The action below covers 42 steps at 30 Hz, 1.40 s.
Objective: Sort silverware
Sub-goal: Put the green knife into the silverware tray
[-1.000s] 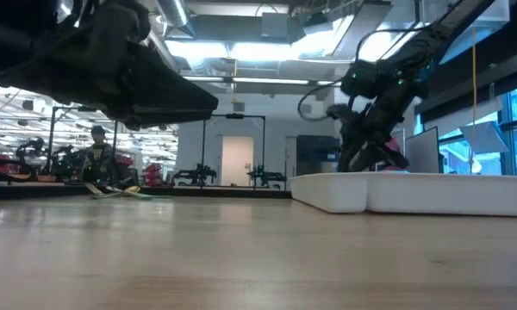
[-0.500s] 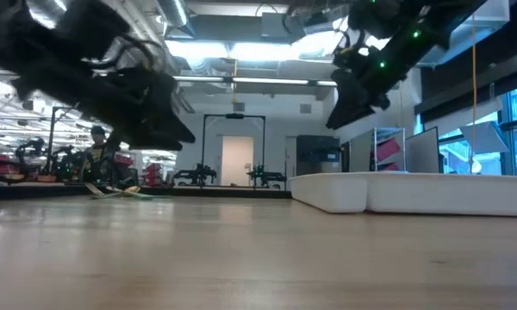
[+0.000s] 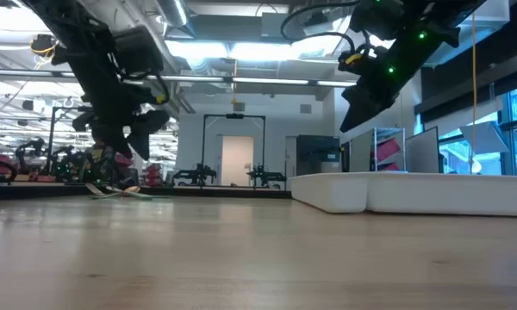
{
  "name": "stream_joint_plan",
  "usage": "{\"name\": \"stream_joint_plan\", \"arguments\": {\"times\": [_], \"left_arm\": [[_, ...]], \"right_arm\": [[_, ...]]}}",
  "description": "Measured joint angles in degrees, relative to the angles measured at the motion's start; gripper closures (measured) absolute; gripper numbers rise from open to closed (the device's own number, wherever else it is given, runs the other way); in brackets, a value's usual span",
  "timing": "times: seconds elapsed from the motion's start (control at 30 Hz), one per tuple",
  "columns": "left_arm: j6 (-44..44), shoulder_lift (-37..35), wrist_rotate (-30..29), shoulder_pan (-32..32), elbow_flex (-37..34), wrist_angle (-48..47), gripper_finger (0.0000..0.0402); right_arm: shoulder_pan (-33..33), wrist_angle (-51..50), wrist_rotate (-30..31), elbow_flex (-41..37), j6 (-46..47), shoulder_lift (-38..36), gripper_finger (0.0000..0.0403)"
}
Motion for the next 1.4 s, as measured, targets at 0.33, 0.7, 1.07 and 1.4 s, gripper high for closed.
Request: {"name": "stream_joint_plan", "arguments": {"times": [0.33, 0.7, 1.07, 1.4], "left_arm": [[9.11, 8.28, 4.24, 17.6, -0.48, 15.29, 0.0212], [14.87, 17.36, 15.18, 25.21, 0.07, 15.43, 0.0277], [13.32, 16.18, 35.38, 5.95, -0.13, 28.4, 0.0313], [11.53, 9.95, 28.19, -10.77, -0.16, 23.73, 0.0334]], "right_arm": [[0.07, 5.89, -5.42, -0.02, 4.21, 0.0, 0.0286], [12.24, 4.24, -5.57, -0.02, 7.59, 0.0, 0.0286], [22.51, 5.15, 3.27, -0.02, 6.87, 0.02, 0.0286], [22.51, 21.16, -0.27, 0.04, 4.09, 5.28, 0.0286]]}}
